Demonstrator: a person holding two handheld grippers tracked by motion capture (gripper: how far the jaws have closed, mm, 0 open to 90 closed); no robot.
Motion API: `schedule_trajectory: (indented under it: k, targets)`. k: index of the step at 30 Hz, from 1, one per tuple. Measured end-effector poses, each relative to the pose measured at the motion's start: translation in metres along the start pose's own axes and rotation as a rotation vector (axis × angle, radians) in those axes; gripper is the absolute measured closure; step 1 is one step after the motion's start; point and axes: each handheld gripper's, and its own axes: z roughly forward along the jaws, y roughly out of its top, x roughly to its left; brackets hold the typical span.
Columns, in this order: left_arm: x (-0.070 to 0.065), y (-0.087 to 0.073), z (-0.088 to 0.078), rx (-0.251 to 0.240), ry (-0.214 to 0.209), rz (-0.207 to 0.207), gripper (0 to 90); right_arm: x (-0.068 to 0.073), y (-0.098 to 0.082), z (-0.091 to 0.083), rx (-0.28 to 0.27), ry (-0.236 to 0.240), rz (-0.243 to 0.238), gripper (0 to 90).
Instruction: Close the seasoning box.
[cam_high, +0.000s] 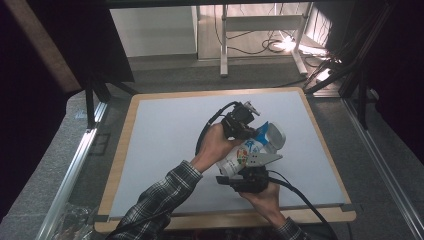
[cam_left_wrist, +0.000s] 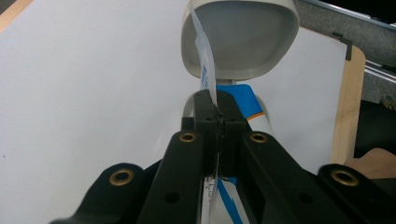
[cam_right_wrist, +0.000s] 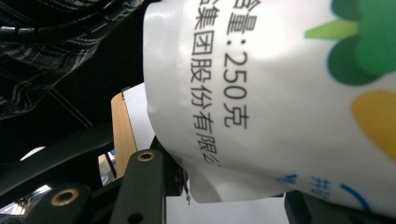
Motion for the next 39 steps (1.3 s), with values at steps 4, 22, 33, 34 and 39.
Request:
schedule_trajectory:
  k: [4, 22, 33, 34, 39]
  targets:
    - [-0.0003, 0.0004, 0.0002, -0.002, 0.000, -0.002, 89.4, 0.0000, 0.0002, -0.0002, -0.003, 0.001, 0.001, 61.8]
    - [-0.0006, 0.0020, 0.0004, 0.008, 0.001, 0.001, 89.4, 0.0006, 0.0007, -0.0009, -0.013, 0.013, 0.008, 61.8]
    - [-0.0003, 0.0029, 0.0013, 0.016, -0.001, -0.002, 89.4, 0.0007, 0.0010, -0.0011, -0.013, 0.017, 0.012, 61.8]
    - [0.0000, 0.0030, 0.0018, 0.017, -0.003, -0.001, 89.4, 0.0006, 0.0010, -0.0011, -0.014, 0.018, 0.012, 61.8]
    - [0.0001, 0.0033, 0.0023, 0.019, -0.003, -0.004, 89.4, 0.0008, 0.0013, -0.0013, -0.015, 0.022, 0.015, 61.8]
